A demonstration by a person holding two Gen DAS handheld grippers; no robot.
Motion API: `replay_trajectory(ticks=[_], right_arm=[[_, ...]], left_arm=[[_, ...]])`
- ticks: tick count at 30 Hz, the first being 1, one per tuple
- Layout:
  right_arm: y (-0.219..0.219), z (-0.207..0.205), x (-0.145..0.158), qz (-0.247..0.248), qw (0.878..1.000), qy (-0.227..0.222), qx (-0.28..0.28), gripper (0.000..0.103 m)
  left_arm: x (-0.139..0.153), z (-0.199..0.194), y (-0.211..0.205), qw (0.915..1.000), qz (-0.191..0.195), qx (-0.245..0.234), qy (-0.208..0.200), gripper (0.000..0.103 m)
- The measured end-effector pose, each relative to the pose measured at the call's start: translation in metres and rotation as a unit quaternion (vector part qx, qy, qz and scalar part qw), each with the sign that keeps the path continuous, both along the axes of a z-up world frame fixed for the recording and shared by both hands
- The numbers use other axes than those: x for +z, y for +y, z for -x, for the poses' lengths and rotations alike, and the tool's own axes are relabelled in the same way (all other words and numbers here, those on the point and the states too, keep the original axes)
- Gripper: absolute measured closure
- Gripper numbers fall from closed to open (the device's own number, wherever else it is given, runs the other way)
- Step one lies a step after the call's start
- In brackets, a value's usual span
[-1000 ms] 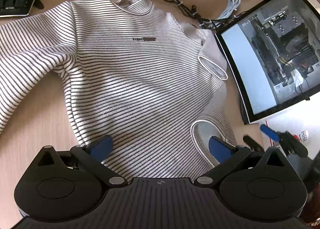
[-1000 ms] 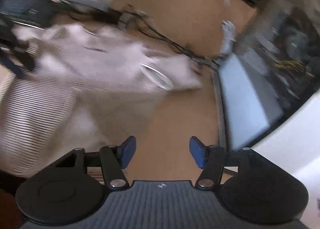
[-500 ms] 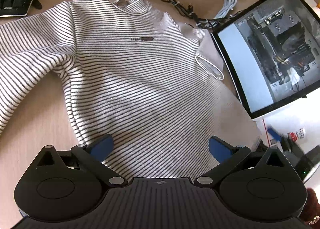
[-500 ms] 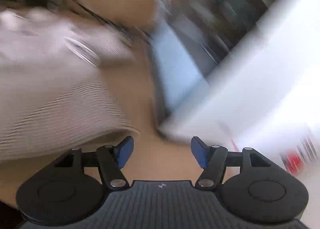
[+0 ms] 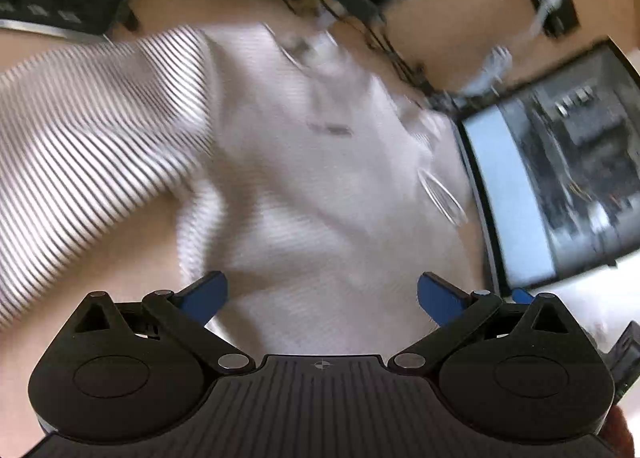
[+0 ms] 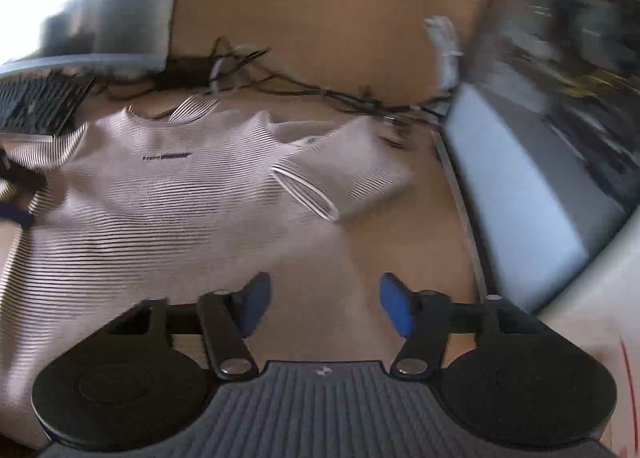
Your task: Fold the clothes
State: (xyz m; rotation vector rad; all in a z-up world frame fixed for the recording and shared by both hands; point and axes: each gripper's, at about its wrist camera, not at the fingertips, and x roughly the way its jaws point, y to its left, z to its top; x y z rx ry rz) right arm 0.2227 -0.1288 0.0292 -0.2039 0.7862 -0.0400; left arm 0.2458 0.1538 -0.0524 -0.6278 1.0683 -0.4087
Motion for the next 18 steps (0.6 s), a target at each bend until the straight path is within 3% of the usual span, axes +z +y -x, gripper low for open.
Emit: replay_trajectory(ticks=[1, 3, 7, 11, 12, 13, 14, 15, 18], right_arm=[[0.002, -0.012, -0.008, 0.007, 1.000, 0.002, 0.011, 0.059], [0.013, -0.036, -0.021, 0.038, 0.999, -0.002, 0.036, 0.059], [0.035, -0.075, -0.038, 0.113, 0.990, 0.000, 0.090, 0.058], [0.041, -0.097, -0.051, 0.174, 0.980, 0.005, 0.101, 0.059], [0.039, -0.104, -0.053, 0.180, 0.979, 0.006, 0.098, 0.064], [0.031, -0.111, -0.046, 0.161, 0.983, 0.009, 0.085, 0.085], [0.023, -0.117, -0.039, 0.142, 0.987, 0.012, 0.072, 0.091], [0.014, -0.123, -0.032, 0.123, 0.991, 0.014, 0.058, 0.091], [-0.006, -0.133, 0.023, 0.057, 0.998, -0.034, 0.014, 0.093]], left_arm=[[0.000, -0.003, 0.006, 0.9999, 0.004, 0.011, 0.000, 0.000], [0.003, -0.009, 0.016, 0.9995, 0.001, 0.032, -0.004, 0.000], [0.007, -0.029, 0.028, 0.9949, -0.079, 0.061, -0.014, 0.000], [0.008, -0.048, 0.035, 0.9943, -0.079, 0.071, 0.003, 0.000], [0.010, -0.049, 0.034, 0.9942, -0.081, 0.070, 0.004, 0.000], [0.013, -0.046, 0.031, 0.9940, -0.087, 0.066, 0.000, 0.000], [0.017, -0.044, 0.028, 0.9937, -0.094, 0.061, -0.003, 0.000], [0.019, -0.039, 0.025, 0.9933, -0.101, 0.055, -0.007, 0.000], [0.023, -0.014, 0.018, 0.9926, -0.116, 0.031, -0.018, 0.000]])
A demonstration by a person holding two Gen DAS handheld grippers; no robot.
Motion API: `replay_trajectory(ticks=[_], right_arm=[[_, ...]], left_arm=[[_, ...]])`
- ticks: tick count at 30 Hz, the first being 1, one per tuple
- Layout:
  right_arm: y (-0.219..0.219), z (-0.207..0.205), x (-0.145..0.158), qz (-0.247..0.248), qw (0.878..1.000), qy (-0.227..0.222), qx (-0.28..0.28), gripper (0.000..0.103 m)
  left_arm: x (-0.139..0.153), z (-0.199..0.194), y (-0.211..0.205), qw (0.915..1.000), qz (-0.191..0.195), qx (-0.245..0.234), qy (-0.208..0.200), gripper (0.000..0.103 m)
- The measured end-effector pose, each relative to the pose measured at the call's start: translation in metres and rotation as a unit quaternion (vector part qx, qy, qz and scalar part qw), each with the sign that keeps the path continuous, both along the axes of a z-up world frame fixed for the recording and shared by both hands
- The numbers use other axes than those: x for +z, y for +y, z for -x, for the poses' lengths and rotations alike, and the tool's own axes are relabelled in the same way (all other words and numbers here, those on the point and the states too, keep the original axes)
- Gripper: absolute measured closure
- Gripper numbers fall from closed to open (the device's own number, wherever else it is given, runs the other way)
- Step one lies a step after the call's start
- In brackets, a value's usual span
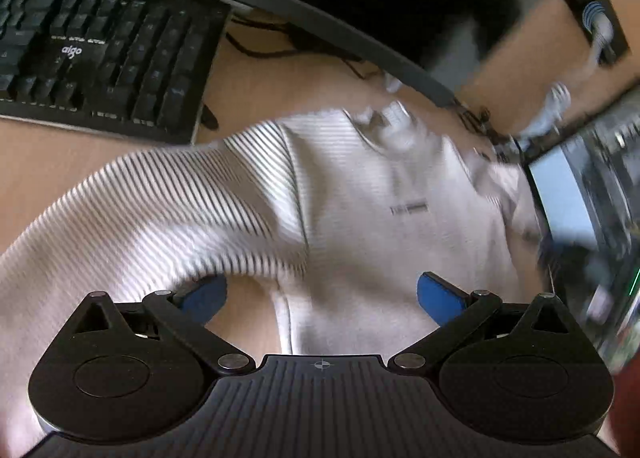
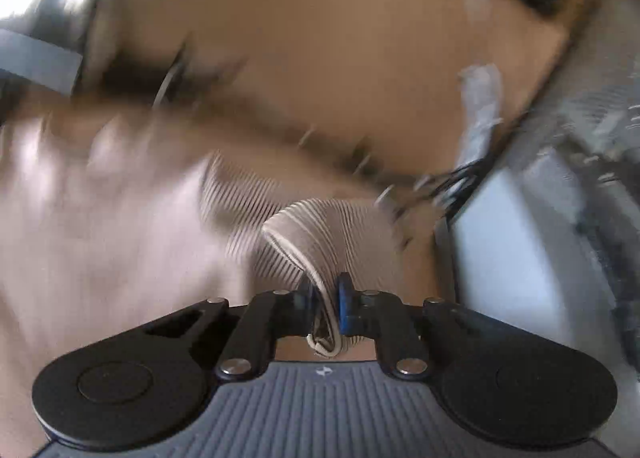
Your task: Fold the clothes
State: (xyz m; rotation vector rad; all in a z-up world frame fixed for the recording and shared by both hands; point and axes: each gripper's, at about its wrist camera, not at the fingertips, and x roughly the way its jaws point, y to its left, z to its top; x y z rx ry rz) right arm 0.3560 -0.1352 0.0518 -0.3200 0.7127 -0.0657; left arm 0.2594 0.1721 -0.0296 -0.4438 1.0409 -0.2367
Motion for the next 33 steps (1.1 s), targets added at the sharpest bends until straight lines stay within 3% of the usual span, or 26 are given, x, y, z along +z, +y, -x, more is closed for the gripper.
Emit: replay_trajectory(ticks=[3, 5, 8, 12, 20, 24, 28, 33], right_arm=[[-0.008, -0.002, 0.073, -0.086, 0.994, -0.071, -0.006, 0.093], [-0.001, 0.002, 0.117, -0.141, 0.983, -0.114, 0.024, 0.093], [0.028, 0.006, 0.146, -0.186, 0.970, -0.130, 0.088, 0.093], [0.073, -0.001, 0.132, -0.227, 0.959, -0.087, 0.149, 0.093], [0.148, -0.006, 0.078, -0.236, 0.951, -0.019, 0.198, 0.093], [0.169, -0.011, 0.062, -0.240, 0.949, -0.005, 0.203, 0.090], [0.174, -0.011, 0.061, -0.250, 0.945, -0.011, 0.208, 0.088], [0.167, -0.006, 0.058, -0.239, 0.949, -0.019, 0.204, 0.066]], left_arm=[[-0.003, 0.028, -0.001, 1.0000, 0.003, -0.002, 0.004, 0.000], [-0.007, 0.041, 0.003, 0.9998, 0.016, 0.009, 0.011, 0.000], [-0.015, 0.058, 0.013, 0.9982, 0.041, 0.039, 0.019, 0.000], [-0.015, 0.071, 0.028, 0.9956, 0.053, 0.076, 0.014, 0.000], [-0.009, 0.098, 0.067, 0.9864, 0.064, 0.151, -0.001, 0.000], [-0.012, 0.112, 0.081, 0.9808, 0.060, 0.185, 0.006, 0.000], [-0.009, 0.125, 0.098, 0.9774, 0.032, 0.209, 0.006, 0.000], [-0.005, 0.140, 0.124, 0.9718, -0.007, 0.236, 0.005, 0.000]])
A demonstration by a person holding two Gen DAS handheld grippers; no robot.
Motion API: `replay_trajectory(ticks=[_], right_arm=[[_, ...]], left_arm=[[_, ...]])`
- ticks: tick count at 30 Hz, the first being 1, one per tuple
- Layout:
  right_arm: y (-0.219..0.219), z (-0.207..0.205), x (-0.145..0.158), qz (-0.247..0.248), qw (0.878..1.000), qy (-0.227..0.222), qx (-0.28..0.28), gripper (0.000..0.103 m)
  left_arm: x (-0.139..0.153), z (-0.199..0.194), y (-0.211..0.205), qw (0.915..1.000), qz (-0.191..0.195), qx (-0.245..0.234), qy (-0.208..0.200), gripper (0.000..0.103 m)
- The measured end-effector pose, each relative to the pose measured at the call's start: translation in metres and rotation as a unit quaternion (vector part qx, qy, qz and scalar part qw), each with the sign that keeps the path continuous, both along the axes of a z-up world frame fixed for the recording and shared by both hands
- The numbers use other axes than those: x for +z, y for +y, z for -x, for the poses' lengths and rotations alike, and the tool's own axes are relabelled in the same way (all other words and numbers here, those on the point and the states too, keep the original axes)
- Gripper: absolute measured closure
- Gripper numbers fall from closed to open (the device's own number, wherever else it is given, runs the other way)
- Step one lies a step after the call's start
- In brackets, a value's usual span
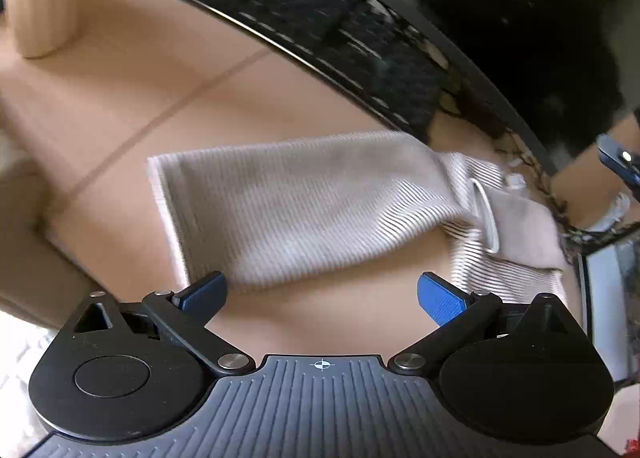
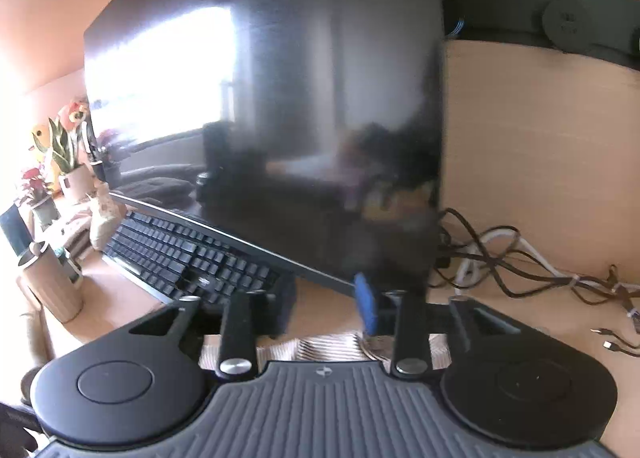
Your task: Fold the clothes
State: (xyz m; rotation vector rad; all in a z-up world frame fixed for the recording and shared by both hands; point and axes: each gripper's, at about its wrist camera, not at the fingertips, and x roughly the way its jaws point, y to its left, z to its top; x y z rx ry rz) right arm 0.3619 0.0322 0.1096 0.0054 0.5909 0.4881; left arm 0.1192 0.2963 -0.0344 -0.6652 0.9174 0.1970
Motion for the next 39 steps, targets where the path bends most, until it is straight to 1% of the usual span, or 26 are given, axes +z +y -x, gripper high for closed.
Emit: replay_trajectory(ticks=[3, 5, 6, 9, 11, 13, 14, 15, 17, 18, 19, 20, 21, 23, 26, 29, 31, 34, 36, 37, 38, 39], right_arm=[[-0.013, 0.008, -0.012, 0.024, 1.000, 0.008, -0.016, 0.063], [-0.022, 0.016, -0.021, 0.034, 0.999, 0.019, -0.025, 0.058], [-0.026, 0.020, -0.026, 0.037, 0.999, 0.026, -0.028, 0.057], [-0.037, 0.032, -0.040, 0.046, 0.997, 0.042, -0.035, 0.055], [-0.039, 0.037, -0.047, 0.046, 0.997, 0.052, -0.037, 0.053], [-0.038, 0.042, -0.054, 0.045, 0.996, 0.061, -0.038, 0.052], [-0.039, 0.047, -0.057, 0.045, 0.997, 0.061, -0.035, 0.052], [-0.036, 0.049, -0.056, 0.047, 0.997, 0.057, -0.032, 0.051], [-0.031, 0.056, -0.054, 0.054, 0.997, 0.045, -0.021, 0.045], [-0.028, 0.060, -0.053, 0.060, 0.997, 0.037, -0.015, 0.044], [-0.026, 0.064, -0.051, 0.067, 0.997, 0.027, -0.008, 0.043], [-0.024, 0.068, -0.049, 0.073, 0.997, 0.018, -0.001, 0.044], [-0.020, 0.073, -0.047, 0.077, 0.997, 0.010, 0.010, 0.043], [-0.012, 0.082, -0.043, 0.084, 0.996, -0.005, 0.032, 0.043], [0.009, 0.094, -0.038, 0.073, 0.994, -0.017, 0.084, 0.043], [0.039, 0.106, -0.040, 0.056, 0.987, -0.028, 0.147, 0.043], [0.061, 0.115, -0.042, 0.044, 0.981, -0.043, 0.186, 0.043], [0.088, 0.128, -0.043, 0.041, 0.971, -0.103, 0.210, 0.043], [0.099, 0.127, -0.047, 0.045, 0.970, -0.139, 0.196, 0.043], [0.099, 0.122, -0.047, 0.043, 0.971, -0.141, 0.188, 0.044], [0.099, 0.117, -0.047, 0.041, 0.973, -0.143, 0.179, 0.053], [0.099, 0.112, -0.048, 0.038, 0.974, -0.144, 0.171, 0.065]], left_arm=[[0.008, 0.007, 0.011, 0.9991, -0.038, 0.018, -0.004, 0.000], [0.015, 0.012, 0.016, 0.9964, -0.075, 0.038, -0.009, 0.000], [0.019, 0.014, 0.019, 0.9949, -0.089, 0.046, -0.012, 0.000], [0.022, 0.014, 0.028, 0.9930, -0.104, 0.057, -0.006, 0.000], [0.018, 0.010, 0.032, 0.9930, -0.105, 0.055, -0.001, 0.005], [0.011, 0.002, 0.035, 0.9939, -0.099, 0.049, 0.008, 0.019], [0.006, -0.002, 0.036, 0.9943, -0.095, 0.046, 0.013, 0.021], [0.003, -0.005, 0.037, 0.9944, -0.094, 0.046, 0.018, 0.027], [-0.002, -0.009, 0.036, 0.9937, -0.098, 0.048, 0.024, 0.032], [-0.002, -0.011, 0.035, 0.9932, -0.105, 0.046, 0.024, 0.048], [-0.002, -0.013, 0.034, 0.9926, -0.111, 0.044, 0.023, 0.069], [-0.002, -0.014, 0.033, 0.9924, -0.115, 0.040, 0.020, 0.086], [0.000, -0.014, 0.032, 0.9927, -0.115, 0.035, 0.013, 0.098], [0.009, -0.016, 0.030, 0.9947, -0.100, 0.023, -0.009, 0.098], [0.036, -0.023, 0.018, 0.9953, -0.081, -0.004, -0.053, 0.098], [0.066, -0.034, 0.000, 0.9925, -0.059, -0.036, -0.101, 0.098], [0.085, -0.045, -0.014, 0.9896, -0.045, -0.059, -0.123, 0.098], [0.110, -0.062, -0.038, 0.9834, -0.026, -0.094, -0.153, 0.098], [0.123, -0.072, -0.060, 0.9771, -0.029, -0.126, -0.169, 0.098], [0.127, -0.077, -0.071, 0.9742, -0.028, -0.140, -0.175, 0.098], [0.130, -0.082, -0.081, 0.9716, -0.025, -0.153, -0.179, 0.098], [0.133, -0.086, -0.091, 0.9692, -0.022, -0.164, -0.182, 0.098]])
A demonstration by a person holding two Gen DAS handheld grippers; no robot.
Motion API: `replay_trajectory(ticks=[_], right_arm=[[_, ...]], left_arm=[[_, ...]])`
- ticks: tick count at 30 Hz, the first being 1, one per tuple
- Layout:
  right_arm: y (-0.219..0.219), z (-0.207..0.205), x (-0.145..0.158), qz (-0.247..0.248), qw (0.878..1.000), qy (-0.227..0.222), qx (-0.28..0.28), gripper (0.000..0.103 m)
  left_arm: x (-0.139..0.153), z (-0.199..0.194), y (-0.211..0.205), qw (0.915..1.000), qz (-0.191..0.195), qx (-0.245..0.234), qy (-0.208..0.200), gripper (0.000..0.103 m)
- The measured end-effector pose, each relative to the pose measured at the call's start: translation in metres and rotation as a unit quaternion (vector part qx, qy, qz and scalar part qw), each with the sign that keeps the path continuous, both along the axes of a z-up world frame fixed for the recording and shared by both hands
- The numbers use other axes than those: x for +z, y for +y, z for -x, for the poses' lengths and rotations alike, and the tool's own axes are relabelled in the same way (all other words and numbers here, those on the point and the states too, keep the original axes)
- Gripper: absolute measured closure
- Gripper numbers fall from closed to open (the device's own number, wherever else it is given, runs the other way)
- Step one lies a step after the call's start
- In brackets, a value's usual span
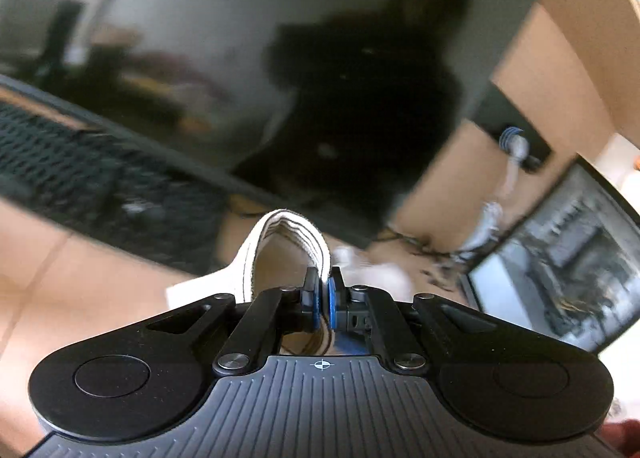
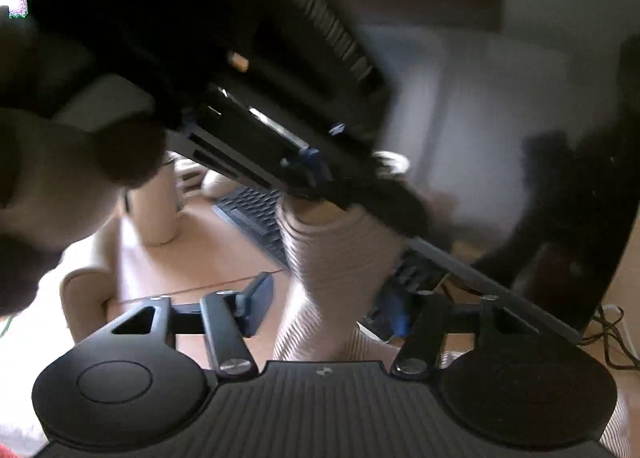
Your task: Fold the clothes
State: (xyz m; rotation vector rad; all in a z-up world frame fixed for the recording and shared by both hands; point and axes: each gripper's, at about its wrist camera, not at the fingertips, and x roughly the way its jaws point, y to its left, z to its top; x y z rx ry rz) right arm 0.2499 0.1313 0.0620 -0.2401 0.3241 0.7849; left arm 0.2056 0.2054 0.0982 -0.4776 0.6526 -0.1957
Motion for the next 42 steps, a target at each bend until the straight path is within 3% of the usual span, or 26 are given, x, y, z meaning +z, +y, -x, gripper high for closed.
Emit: replay_trajectory(ticks=[1, 2, 5, 7, 9, 10, 15, 19, 21, 25, 31, 33, 35, 37, 40, 42], right_arm=[[-0.006, -0.006, 0.002, -0.006, 1.000, 0.002, -0.016, 0.088], [-0.012, -0.013, 0.005, -0.012, 0.999, 0.005, -0.033, 0.095], [-0.047, -0.036, 0.013, -0.026, 0.996, 0.024, -0.076, 0.095], [-0.076, -0.050, 0.017, -0.019, 0.993, 0.019, -0.114, 0.096], [-0.105, -0.063, 0.020, -0.009, 0.989, 0.020, -0.147, 0.096], [-0.120, -0.071, 0.020, -0.007, 0.987, 0.025, -0.161, 0.096], [-0.180, -0.103, 0.008, -0.004, 0.977, 0.061, -0.205, 0.095], [-0.203, -0.124, -0.023, 0.012, 0.973, 0.094, -0.212, 0.095], [-0.218, -0.128, -0.038, 0.010, 0.968, 0.127, -0.216, 0.094], [-0.237, -0.134, -0.063, 0.018, 0.951, 0.160, -0.264, 0.081], [-0.276, -0.135, -0.055, 0.038, 0.927, 0.123, -0.352, 0.079], [-0.287, -0.139, -0.044, 0.001, 0.928, 0.142, -0.346, 0.072], [-0.285, -0.145, -0.041, -0.019, 0.931, 0.161, -0.328, 0.055], [-0.276, -0.154, -0.048, -0.010, 0.933, 0.187, -0.306, 0.049], [-0.259, -0.162, -0.058, 0.003, 0.940, 0.212, -0.266, 0.099], [-0.242, -0.150, -0.037, 0.010, 0.961, 0.152, -0.230, 0.099]], left_arm=[[0.002, -0.003, -0.009, 1.0000, -0.002, -0.009, -0.004, 0.098], [0.004, -0.006, -0.018, 0.9998, -0.004, -0.017, -0.008, 0.097], [0.006, -0.013, -0.028, 0.9987, 0.017, -0.039, -0.026, 0.082], [0.005, -0.016, -0.031, 0.9978, 0.033, -0.046, -0.035, 0.046], [-0.003, -0.020, -0.033, 0.9983, 0.026, -0.041, -0.033, 0.027], [-0.012, -0.023, -0.036, 0.9988, 0.020, -0.040, -0.021, 0.024], [-0.082, -0.043, -0.066, 0.9955, 0.009, -0.048, 0.082, 0.020], [-0.125, -0.054, -0.086, 0.9921, 0.011, -0.041, 0.119, 0.020], [-0.130, -0.058, -0.090, 0.9922, 0.014, -0.037, 0.118, 0.020], [-0.125, -0.063, -0.099, 0.9946, 0.004, -0.040, 0.096, 0.009], [-0.129, -0.076, -0.105, 0.9958, 0.009, -0.037, 0.084, 0.006], [-0.138, -0.082, -0.107, 0.9956, 0.012, -0.028, 0.089, 0.005], [-0.146, -0.086, -0.108, 0.9953, 0.014, -0.018, 0.094, 0.005], [-0.149, -0.088, -0.110, 0.9956, 0.022, -0.014, 0.090, 0.004], [-0.148, -0.089, -0.111, 0.9958, 0.023, -0.011, 0.088, 0.003], [-0.145, -0.086, -0.109, 0.9962, 0.024, -0.005, 0.084, 0.003]])
